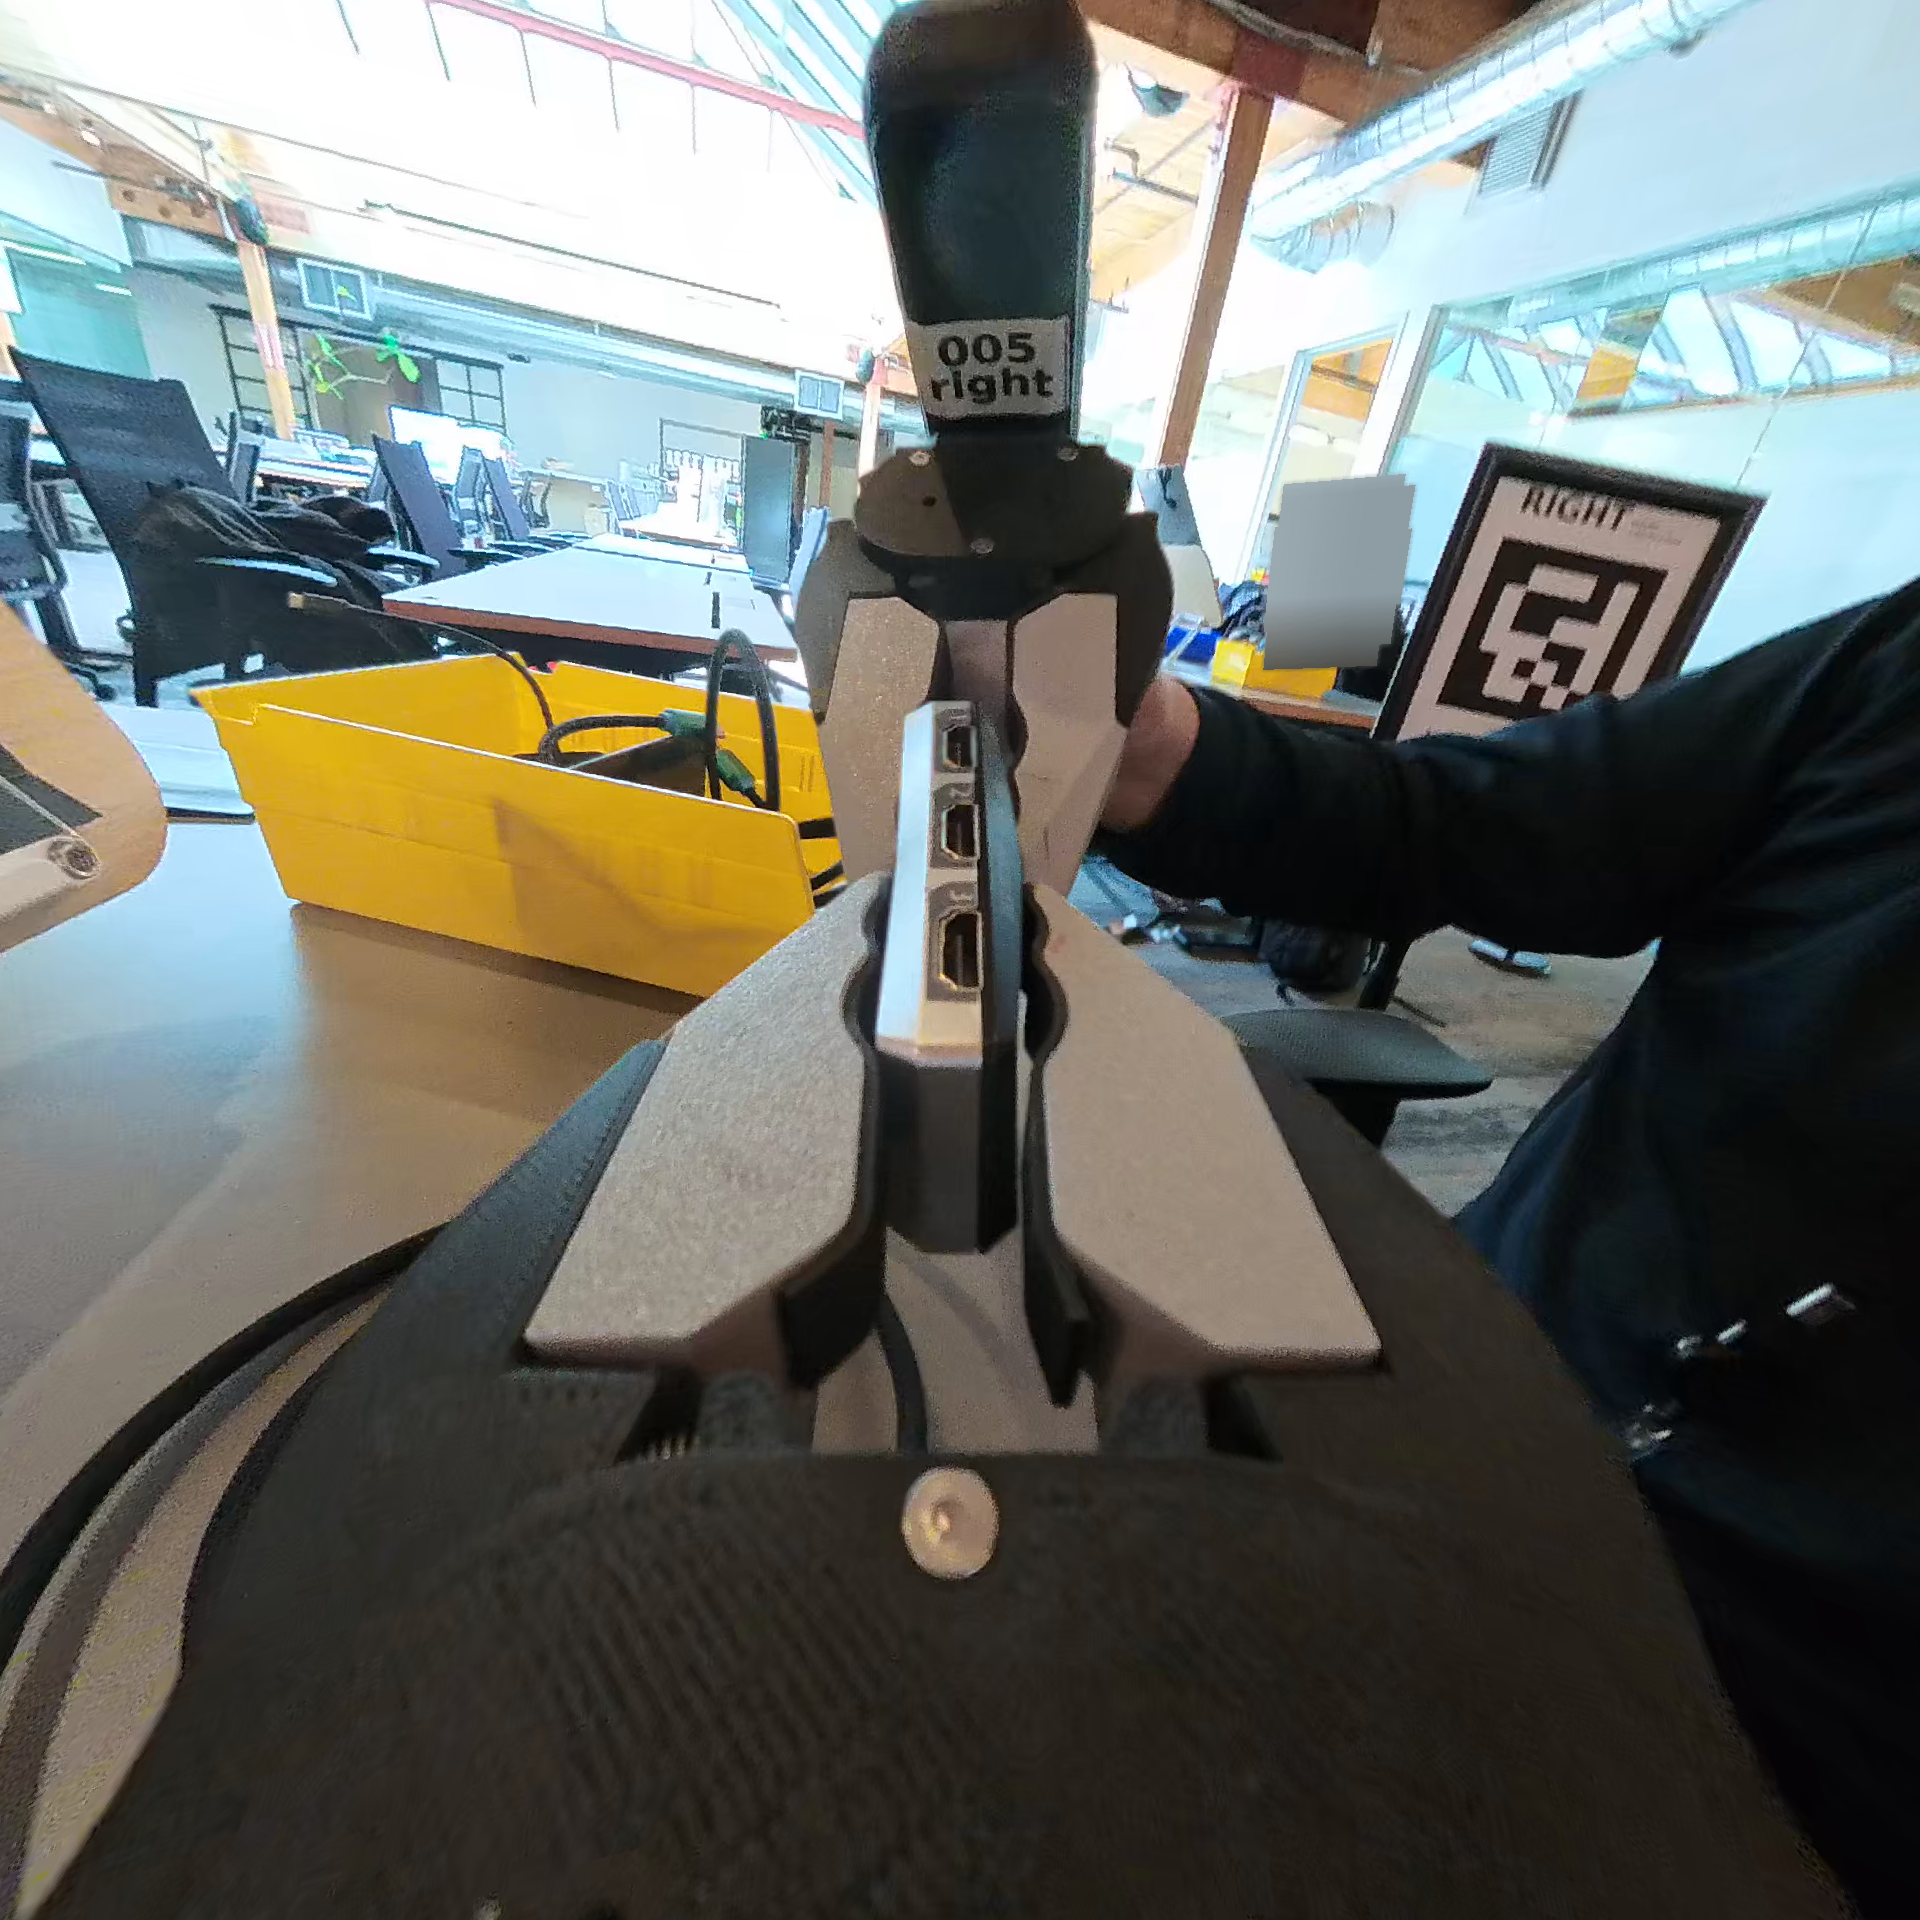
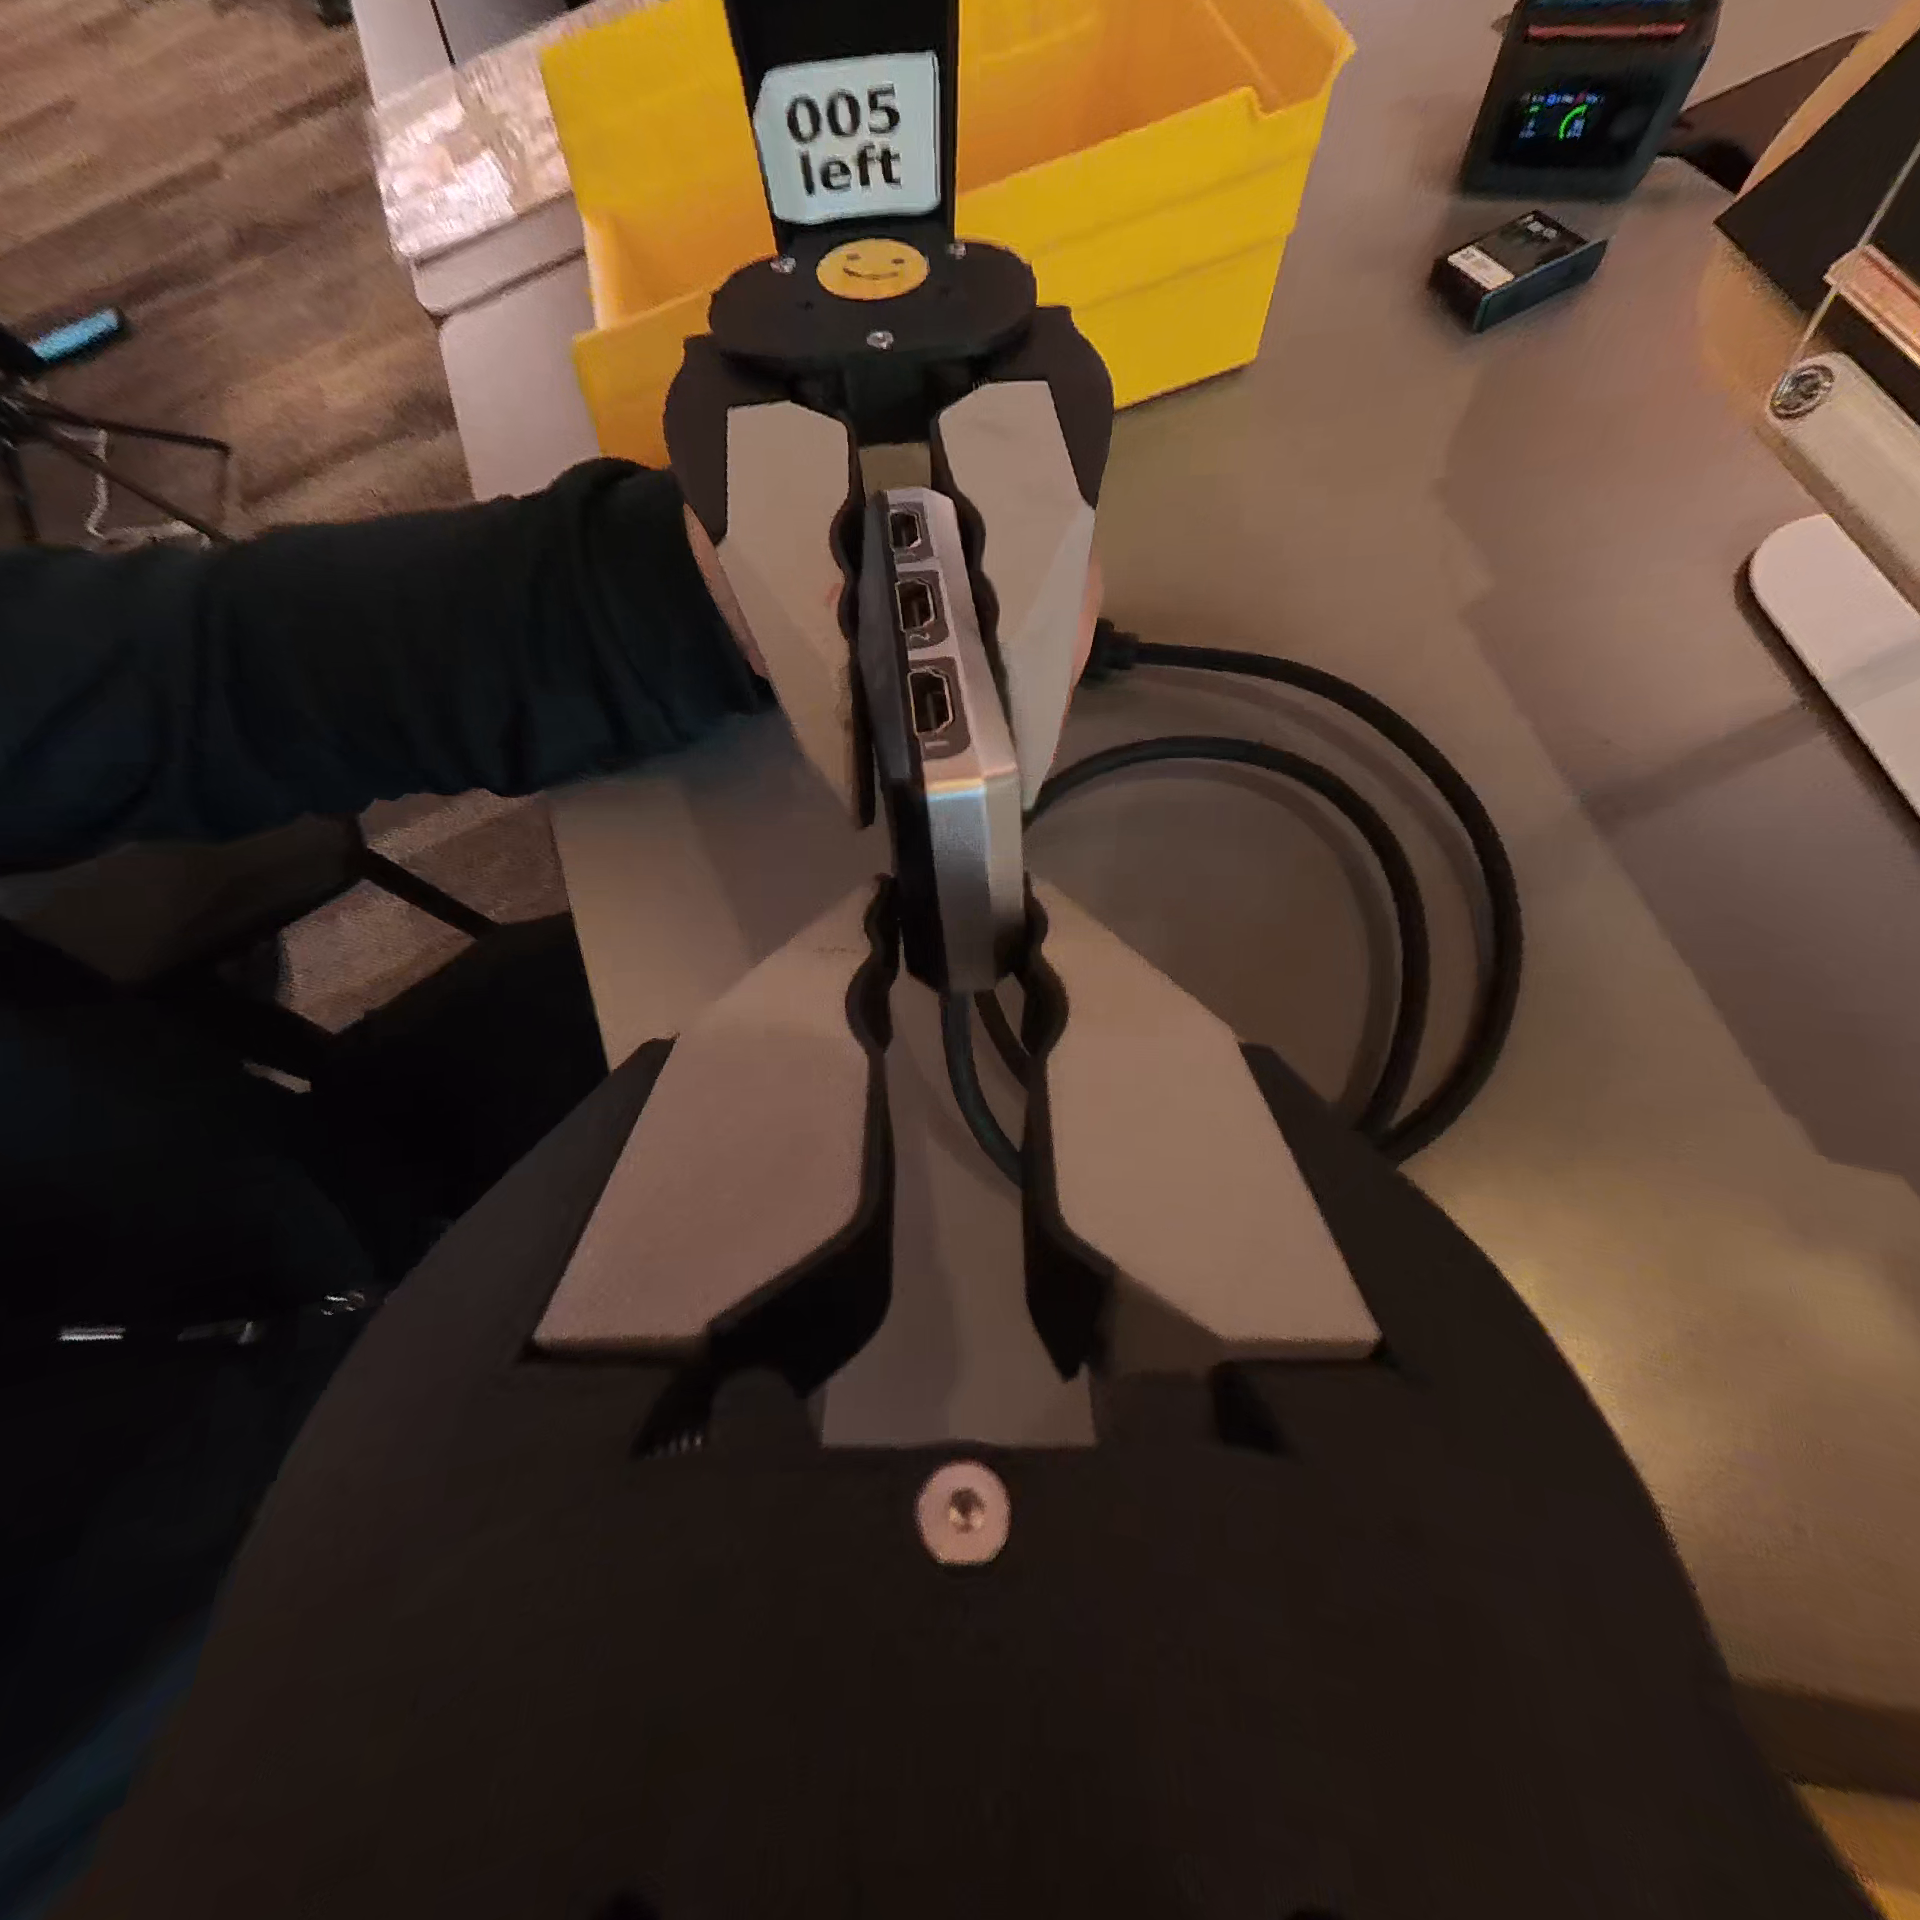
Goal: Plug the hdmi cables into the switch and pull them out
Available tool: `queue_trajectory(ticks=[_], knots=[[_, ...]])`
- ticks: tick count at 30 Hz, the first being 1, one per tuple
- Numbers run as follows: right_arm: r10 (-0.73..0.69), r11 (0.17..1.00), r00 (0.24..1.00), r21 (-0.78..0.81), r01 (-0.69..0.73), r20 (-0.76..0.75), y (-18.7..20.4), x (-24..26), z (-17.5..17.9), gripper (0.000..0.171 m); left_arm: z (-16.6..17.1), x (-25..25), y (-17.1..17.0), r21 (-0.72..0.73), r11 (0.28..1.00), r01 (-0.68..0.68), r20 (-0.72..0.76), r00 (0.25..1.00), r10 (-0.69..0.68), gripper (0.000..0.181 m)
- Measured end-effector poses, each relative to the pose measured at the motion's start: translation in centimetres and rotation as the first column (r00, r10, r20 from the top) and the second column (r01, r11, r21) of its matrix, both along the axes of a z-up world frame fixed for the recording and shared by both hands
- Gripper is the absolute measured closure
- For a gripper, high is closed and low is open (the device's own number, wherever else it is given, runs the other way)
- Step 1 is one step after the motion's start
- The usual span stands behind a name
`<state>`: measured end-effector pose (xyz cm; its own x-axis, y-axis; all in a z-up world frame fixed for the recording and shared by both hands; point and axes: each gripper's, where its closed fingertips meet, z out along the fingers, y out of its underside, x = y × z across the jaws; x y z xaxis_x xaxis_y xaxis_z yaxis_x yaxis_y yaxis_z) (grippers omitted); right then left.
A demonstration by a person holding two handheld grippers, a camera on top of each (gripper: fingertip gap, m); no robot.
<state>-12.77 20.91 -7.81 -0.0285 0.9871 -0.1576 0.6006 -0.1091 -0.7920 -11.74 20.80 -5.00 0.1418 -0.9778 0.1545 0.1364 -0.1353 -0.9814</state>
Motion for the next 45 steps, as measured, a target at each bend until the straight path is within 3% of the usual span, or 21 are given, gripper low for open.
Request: queue_trajectory(ticks=[3, 7, 10, 14, 21, 25, 28, 31, 35, 39, 45], knots=[[-0.02, 1.0, 1.0, -0.011, 0.02, -0.017, 0.4, 0.7, 1.3, 0.153, 1.1, -1.0, 0.6, -0.021, 0.999, -0.042, 0.055, 0.998, 0.043, 0.155], [-0.077, 0.995, 0.995, 0.055, 0.081, -0.06, 1.9, 3.5, 5.7, 0.153, 3.2, -4.5, 2.1, -0.054, 0.988, -0.143, 0.202, 0.968, 0.151, 0.162], [-0.122, 0.986, 0.982, 0.094, 0.136, -0.143, 3.3, 5.8, 11.2, 0.153, 3.8, -6.4, 3.1, -0.08, 0.977, -0.199, 0.272, 0.938, 0.214, 0.173], [-0.176, 0.957, 0.94, 0.172, 0.232, -0.292, 5.2, 9.2, 20.7, 0.154, 2.6, -6.6, 4.3, -0.118, 0.96, -0.253, 0.232, 0.933, 0.275, 0.176], [-0.284, 0.837, 0.822, 0.291, 0.463, -0.493, 8.1, 17.6, 34.2, 0.154, 1.2, -5.6, 4.9, -0.123, 0.955, -0.269, 0.16, 0.944, 0.287, 0.177], [-0.3, 0.759, 0.772, 0.35, 0.549, -0.56, 8.9, 20.3, 39.5, 0.153, 0.5, -5.3, 5.3, -0.142, 0.953, -0.269, 0.142, 0.947, 0.288, 0.178], [-0.365, 0.626, 0.741, 0.44, 0.643, -0.564, 11.0, 21.8, 42.3, 0.153, 0.1, -5.2, 5.4, -0.14, 0.95, -0.279, 0.121, 0.948, 0.296, 0.179], [-0.438, 0.585, 0.742, 0.466, 0.664, -0.507, 13.3, 22.4, 42.5, 0.153, 0.4, -5.4, 5.3, -0.129, 0.951, -0.282, 0.131, 0.945, 0.298, 0.18], [-0.536, 0.562, 0.74, 0.483, 0.672, -0.406, 17.0, 22.8, 39.2, 0.153, 0.5, -5.7, 5.5, -0.141, 0.948, -0.285, 0.146, 0.941, 0.305, 0.181], [-0.596, 0.585, 0.734, 0.452, 0.674, -0.325, 19.8, 22.8, 35.2, 0.153, 0.3, -5.4, 5.5, -0.145, 0.949, -0.281, 0.138, 0.944, 0.3, 0.181], [-0.558, 0.675, 0.781, 0.394, 0.624, -0.28, 21.5, 21.6, 31.4, 0.154, -0.2, -5.1, 5.6, -0.145, 0.947, -0.287, 0.106, 0.947, 0.303, 0.181]])
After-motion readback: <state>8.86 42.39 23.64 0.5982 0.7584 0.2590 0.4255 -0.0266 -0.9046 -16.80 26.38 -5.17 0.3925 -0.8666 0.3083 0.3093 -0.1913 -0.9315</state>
